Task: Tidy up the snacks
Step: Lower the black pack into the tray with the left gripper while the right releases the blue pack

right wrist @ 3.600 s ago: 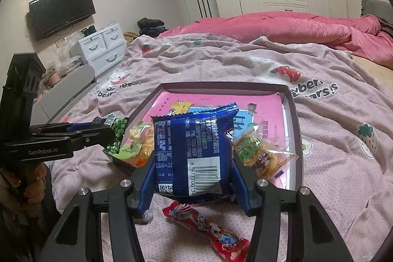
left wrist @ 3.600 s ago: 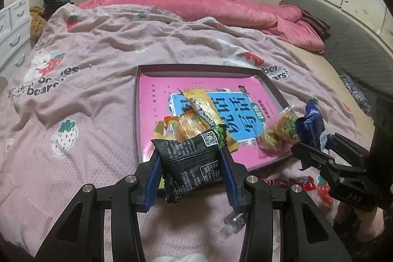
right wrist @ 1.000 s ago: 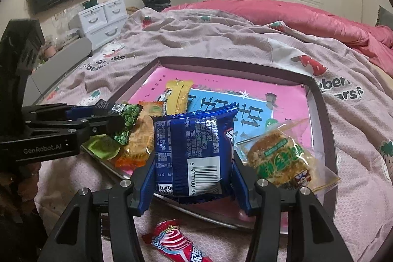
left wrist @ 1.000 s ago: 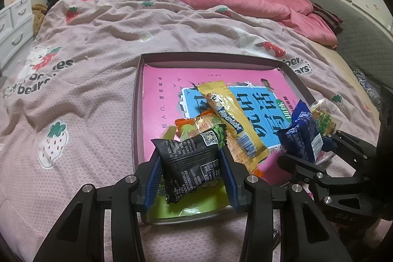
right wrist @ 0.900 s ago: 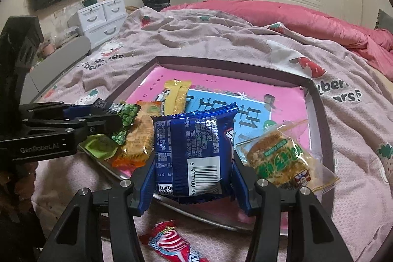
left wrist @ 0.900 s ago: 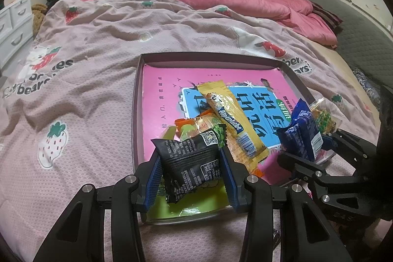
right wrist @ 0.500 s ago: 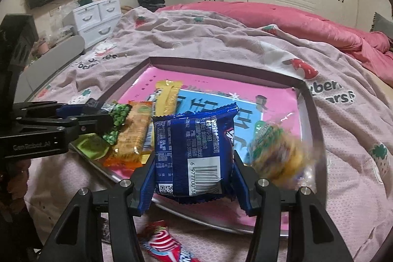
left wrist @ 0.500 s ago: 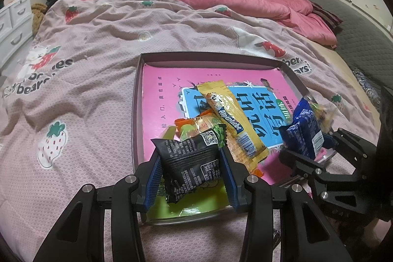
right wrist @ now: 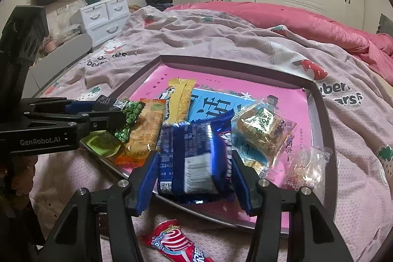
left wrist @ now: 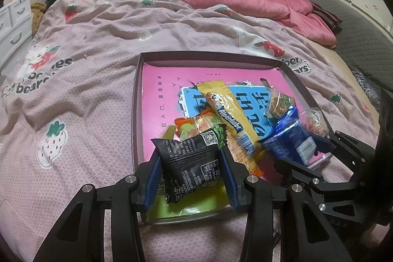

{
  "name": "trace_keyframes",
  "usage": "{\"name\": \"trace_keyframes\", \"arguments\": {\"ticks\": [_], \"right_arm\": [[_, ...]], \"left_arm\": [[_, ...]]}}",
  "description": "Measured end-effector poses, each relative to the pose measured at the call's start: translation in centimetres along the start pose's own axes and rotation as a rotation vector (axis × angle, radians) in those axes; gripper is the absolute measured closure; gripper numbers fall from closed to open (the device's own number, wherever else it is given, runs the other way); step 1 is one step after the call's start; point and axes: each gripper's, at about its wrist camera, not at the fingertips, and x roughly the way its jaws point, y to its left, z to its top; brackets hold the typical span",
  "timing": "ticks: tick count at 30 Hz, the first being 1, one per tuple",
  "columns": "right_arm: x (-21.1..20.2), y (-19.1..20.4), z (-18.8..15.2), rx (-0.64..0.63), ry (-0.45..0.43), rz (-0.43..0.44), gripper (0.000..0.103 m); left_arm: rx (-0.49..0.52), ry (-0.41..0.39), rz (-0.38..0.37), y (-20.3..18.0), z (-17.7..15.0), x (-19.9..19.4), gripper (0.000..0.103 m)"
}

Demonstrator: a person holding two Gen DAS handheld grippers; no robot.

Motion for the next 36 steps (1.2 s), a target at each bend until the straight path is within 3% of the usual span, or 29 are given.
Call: {"name": "trace_keyframes", "arguments": {"ticks": [22, 36], "right_arm": [[-1.3, -0.2, 0.1, 0.009, -0.027, -0.007, 0.047], [-1.7, -0.5, 0.0, 0.020, -0.029, -0.007, 0.046]], "left_arm": [[-0.007, 0.009, -0.018, 0.1, -0.1, -0.2, 0.055], [-0.003, 0.002, -0.012, 0.2, 0.2, -0.7, 0.045]]}}
